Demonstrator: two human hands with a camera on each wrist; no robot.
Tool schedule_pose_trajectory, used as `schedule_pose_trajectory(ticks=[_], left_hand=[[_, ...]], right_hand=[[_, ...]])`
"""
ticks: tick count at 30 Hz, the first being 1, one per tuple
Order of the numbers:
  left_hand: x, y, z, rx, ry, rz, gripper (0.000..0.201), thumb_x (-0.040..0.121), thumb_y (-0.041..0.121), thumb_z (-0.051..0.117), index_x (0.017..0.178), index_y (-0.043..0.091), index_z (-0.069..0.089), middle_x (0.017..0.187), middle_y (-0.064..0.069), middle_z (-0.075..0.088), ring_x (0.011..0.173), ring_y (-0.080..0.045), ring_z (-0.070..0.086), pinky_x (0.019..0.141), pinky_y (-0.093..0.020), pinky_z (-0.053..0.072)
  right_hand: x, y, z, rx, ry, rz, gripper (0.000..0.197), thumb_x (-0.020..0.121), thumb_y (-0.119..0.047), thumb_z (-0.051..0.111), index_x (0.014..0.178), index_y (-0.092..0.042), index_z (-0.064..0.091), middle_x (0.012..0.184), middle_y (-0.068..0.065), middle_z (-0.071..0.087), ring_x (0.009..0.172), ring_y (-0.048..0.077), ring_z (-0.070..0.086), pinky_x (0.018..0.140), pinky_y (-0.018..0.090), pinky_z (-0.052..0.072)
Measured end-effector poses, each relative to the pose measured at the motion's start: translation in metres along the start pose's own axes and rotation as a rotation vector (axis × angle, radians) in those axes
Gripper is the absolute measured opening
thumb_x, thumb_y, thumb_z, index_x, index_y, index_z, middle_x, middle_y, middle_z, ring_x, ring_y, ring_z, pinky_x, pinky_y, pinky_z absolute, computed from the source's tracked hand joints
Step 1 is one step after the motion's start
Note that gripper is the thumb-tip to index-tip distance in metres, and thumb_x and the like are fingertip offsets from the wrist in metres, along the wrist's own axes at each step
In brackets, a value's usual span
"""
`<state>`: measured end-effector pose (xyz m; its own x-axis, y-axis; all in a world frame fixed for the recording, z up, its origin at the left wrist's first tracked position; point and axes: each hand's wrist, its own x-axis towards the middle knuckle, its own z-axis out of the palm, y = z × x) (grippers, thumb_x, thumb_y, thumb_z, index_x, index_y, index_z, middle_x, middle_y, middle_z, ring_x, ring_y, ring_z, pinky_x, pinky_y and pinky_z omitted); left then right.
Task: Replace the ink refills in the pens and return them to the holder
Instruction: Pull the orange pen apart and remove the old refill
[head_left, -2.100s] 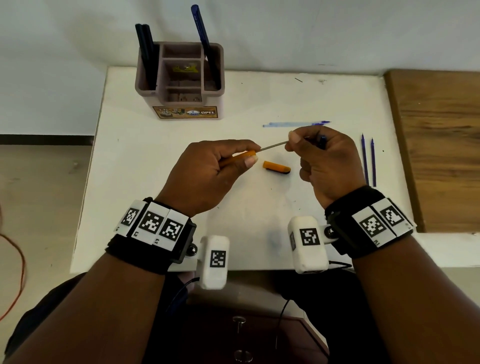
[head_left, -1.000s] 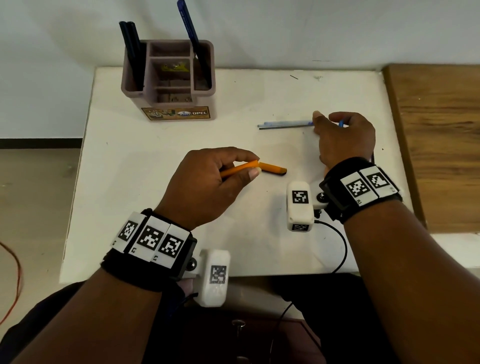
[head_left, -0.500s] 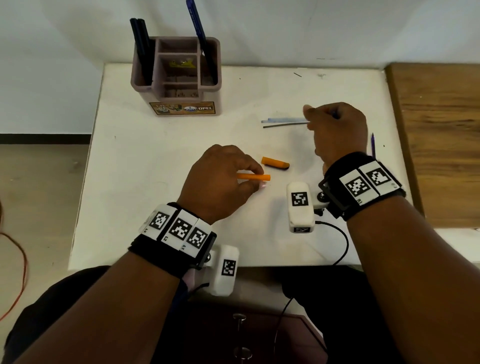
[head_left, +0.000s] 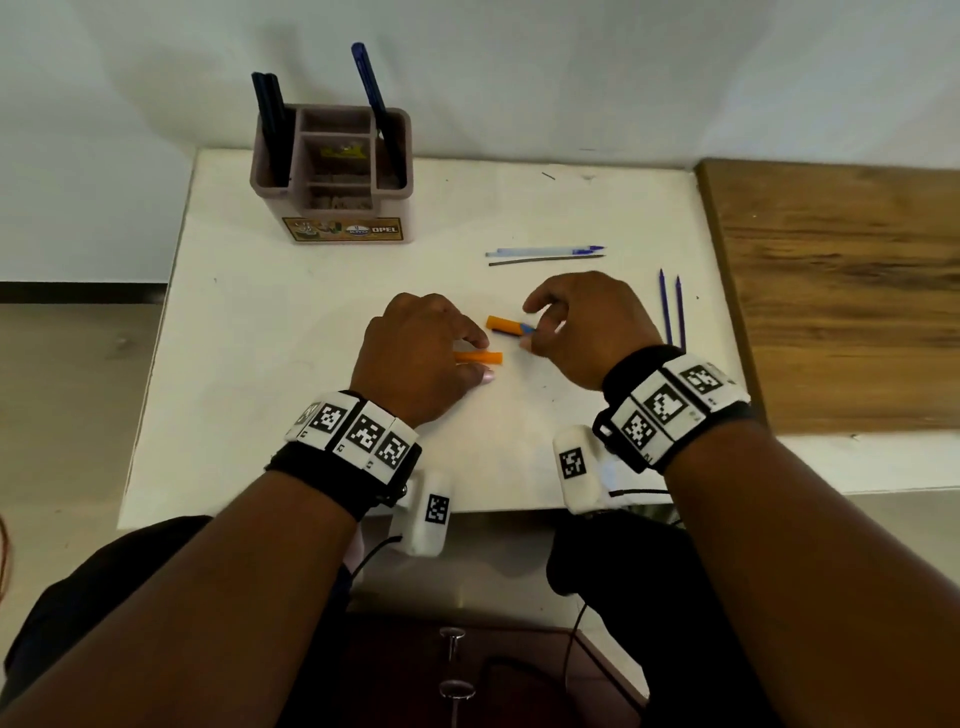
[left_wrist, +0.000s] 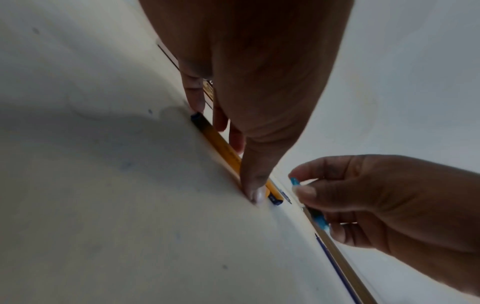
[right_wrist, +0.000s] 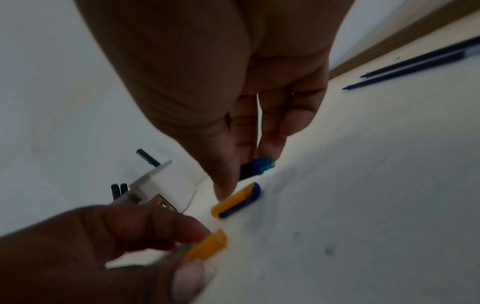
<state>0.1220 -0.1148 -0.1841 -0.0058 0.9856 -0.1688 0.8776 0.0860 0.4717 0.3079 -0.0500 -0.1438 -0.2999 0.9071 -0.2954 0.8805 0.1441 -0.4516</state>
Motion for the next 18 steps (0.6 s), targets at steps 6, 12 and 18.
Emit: schedule_pose_trajectory(ticks=[6,12,18], left_hand=[[-0.001,0.003,-0.002,0.012,-0.013,-0.022,0.041,0.074,0.059,0.077,0.109,0.038,0.072,0.123,0.008,0.062,0.118,-0.021,0.049,0.099,-0.041,0.045],[0.0,0.003,-0.003,-0.006,-0.026,-0.039,0.044,0.071,0.058,0.08,0.11,0.038,0.071,0.122,0.009,0.063,0.119,-0.02,0.049,0.1,-0.041,0.044],[0.001,0.002,-0.004,-0.044,-0.016,-0.017,0.045,0.072,0.06,0.079,0.11,0.039,0.07,0.122,0.011,0.064,0.119,-0.017,0.05,0.099,-0.033,0.042]], right_hand=[[-0.006,0.003,0.021,-0.109,-0.014,0.043,0.024,0.078,-0.033,0.082,0.089,-0.027,0.061,0.085,-0.008,0.066,0.086,0.017,0.062,0.075,0.032,0.051],[-0.009,0.005,0.024,-0.11,0.021,0.032,0.029,0.078,-0.031,0.082,0.098,-0.026,0.062,0.094,-0.008,0.068,0.09,0.017,0.062,0.081,0.035,0.053],[-0.011,0.004,0.009,-0.085,0.078,0.044,0.03,0.076,-0.032,0.085,0.097,-0.027,0.064,0.094,-0.01,0.067,0.092,0.014,0.063,0.082,0.032,0.053]])
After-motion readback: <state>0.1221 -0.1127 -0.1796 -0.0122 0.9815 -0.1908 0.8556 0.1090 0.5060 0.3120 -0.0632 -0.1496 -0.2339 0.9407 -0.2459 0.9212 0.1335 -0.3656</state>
